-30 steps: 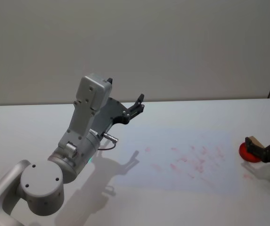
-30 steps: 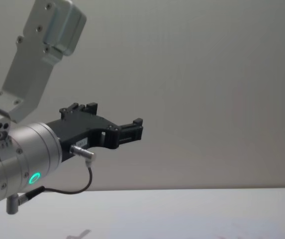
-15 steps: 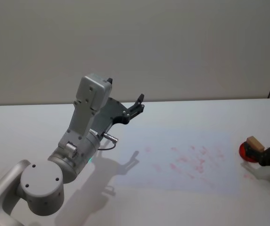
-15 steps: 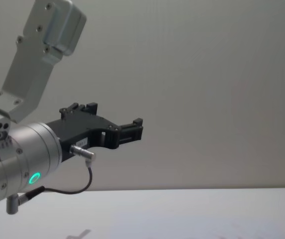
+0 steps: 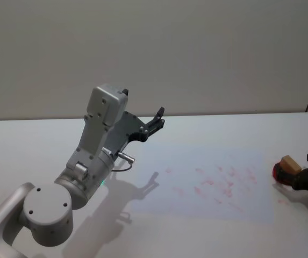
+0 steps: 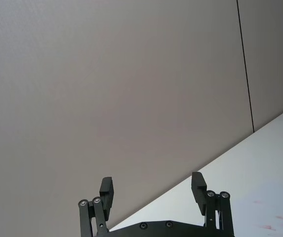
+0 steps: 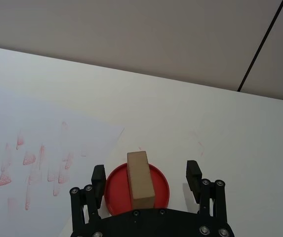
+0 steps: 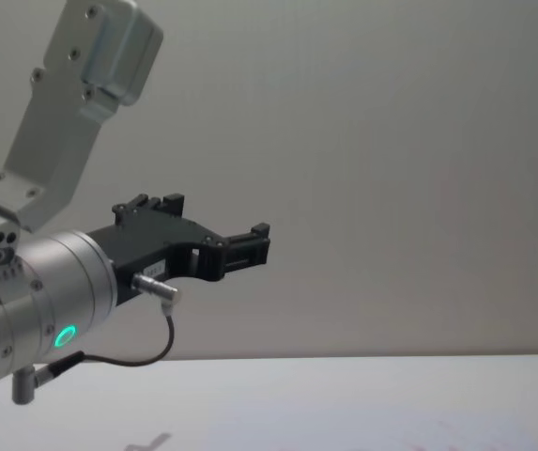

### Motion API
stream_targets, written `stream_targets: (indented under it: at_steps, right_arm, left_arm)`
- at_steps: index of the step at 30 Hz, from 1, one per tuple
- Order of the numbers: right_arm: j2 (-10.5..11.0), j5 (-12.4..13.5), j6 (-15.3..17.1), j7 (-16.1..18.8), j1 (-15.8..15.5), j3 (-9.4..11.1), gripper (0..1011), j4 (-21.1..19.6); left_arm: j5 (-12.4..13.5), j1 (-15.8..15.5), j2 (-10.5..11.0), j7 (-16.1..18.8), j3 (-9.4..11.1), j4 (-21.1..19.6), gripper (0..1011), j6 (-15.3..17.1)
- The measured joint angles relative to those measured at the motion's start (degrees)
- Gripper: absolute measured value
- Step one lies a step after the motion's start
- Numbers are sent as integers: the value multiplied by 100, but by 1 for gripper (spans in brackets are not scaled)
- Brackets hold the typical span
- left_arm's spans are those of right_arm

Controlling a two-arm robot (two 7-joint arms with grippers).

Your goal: Use the one hand to pick up the stamp and affix it onto the A4 paper.

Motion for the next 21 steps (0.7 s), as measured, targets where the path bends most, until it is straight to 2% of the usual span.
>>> stream_targets:
  at_steps: [3,6,15,21]
  right_arm:
    - [-25,-25,30,-7,39,-18,994,41]
    - [-41,-49,48,-13,61,-28,941,67]
    - [-96,-105,91,-26,126,-66,707,137]
    - [-111,-123,104,-26,138,-76,510,153]
  left_arm:
    - [0,0,0,0,0,0,1000,0]
    - [0,0,0,0,0,0,1001,0]
    - [0,0,0,0,0,0,1001,0]
    - [0,0,0,0,0,0,1001,0]
